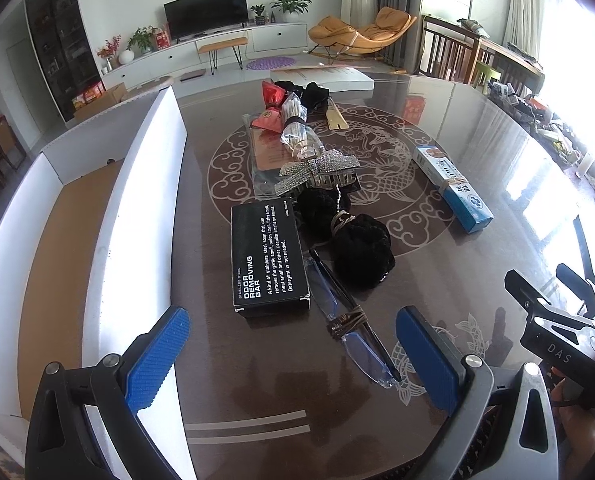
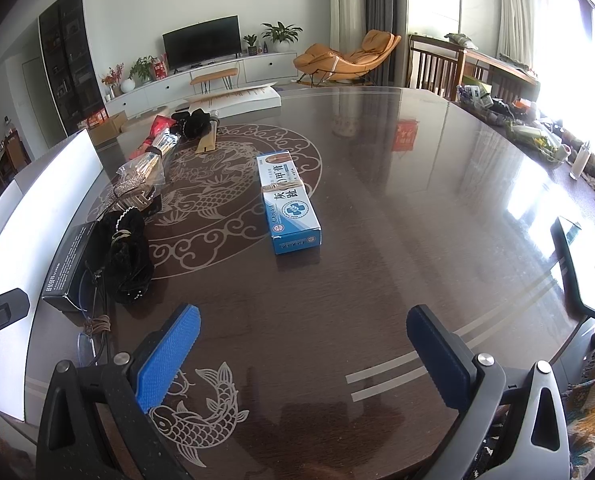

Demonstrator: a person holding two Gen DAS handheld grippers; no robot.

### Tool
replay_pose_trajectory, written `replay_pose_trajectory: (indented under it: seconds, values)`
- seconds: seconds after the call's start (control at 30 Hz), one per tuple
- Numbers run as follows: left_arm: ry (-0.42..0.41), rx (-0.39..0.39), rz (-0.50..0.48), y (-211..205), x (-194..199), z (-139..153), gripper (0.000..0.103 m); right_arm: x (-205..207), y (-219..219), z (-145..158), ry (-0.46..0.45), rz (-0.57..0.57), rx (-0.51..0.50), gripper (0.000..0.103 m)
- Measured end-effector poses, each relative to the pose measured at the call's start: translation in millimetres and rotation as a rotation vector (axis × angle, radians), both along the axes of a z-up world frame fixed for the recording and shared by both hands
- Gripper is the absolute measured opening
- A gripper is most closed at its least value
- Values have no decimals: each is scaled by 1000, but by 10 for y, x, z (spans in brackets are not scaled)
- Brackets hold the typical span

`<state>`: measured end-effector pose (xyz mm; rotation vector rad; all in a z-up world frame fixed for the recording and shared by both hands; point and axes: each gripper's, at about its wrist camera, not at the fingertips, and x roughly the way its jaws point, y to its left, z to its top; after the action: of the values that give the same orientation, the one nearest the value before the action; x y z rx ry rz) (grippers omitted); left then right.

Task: Organize objects
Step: 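Move the right tool over the blue-framed eyeglasses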

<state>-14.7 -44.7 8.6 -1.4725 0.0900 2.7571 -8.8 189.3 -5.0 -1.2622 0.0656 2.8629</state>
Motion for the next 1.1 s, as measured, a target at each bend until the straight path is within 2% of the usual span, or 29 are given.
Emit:
replay_pose_trajectory:
  seconds: [0.4,0.6,0.73,0.87,0.97,1.1]
  values:
    - [12,0,-3,-63,106,106,103,4,-11,-9,-2,3,-1,103]
    - [19,-22,2,-180,210,196,103,26,-69,-5,3,43,-18,103]
    - [8,-39,23,-342,318,202,103,55,-202,138,12,192,-129,103]
    - [-1,-41,56,-545,440,223,103,-46,-629,100,-104,400,-244,103]
    - [9,-38,78,-658,519,273,103,-87,-1067,-97,-198,516,-212,103]
    - [16,-15,87,-708,568,314,103,-1,-1638,-334,-257,656,-57,103]
